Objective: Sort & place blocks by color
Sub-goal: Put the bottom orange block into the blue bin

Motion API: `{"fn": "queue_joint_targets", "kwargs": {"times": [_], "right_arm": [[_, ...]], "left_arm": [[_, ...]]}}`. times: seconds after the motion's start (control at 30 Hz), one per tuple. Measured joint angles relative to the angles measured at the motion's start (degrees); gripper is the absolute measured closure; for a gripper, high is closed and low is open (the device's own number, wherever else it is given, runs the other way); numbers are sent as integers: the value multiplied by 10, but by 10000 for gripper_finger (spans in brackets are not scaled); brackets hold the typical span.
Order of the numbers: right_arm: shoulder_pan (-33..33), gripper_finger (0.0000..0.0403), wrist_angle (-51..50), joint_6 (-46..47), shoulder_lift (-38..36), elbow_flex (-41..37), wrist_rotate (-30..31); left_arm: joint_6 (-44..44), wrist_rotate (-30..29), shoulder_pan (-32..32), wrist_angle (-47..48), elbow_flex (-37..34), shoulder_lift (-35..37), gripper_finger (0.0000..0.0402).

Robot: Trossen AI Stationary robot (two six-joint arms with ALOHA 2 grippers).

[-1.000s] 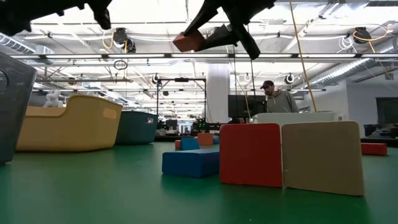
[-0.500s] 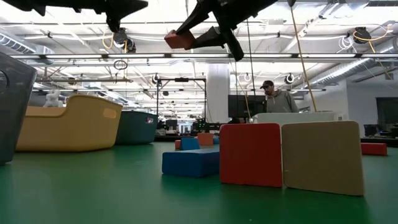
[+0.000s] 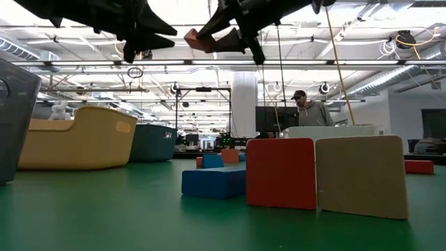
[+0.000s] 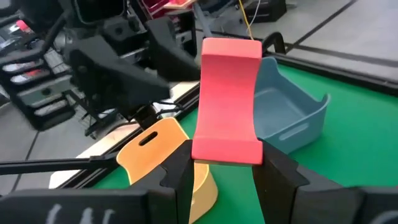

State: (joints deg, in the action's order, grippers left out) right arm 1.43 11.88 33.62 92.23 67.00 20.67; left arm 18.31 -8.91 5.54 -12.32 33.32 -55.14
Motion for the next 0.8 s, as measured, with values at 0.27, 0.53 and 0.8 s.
{"fn": "queue_joint_targets", "kwargs": {"times": [0.27, 0.53, 0.8], "right_arm": [[0, 287, -1, -34, 0, 0, 0], [-6, 287, -5, -68, 0, 0, 0], [-15, 287, -8, -115, 0, 0, 0]], "left_arm": [[55, 7, -1, -23, 0, 0, 319], [163, 19, -1, -28, 0, 1, 368], [216, 41, -1, -35, 0, -2, 230]]}}
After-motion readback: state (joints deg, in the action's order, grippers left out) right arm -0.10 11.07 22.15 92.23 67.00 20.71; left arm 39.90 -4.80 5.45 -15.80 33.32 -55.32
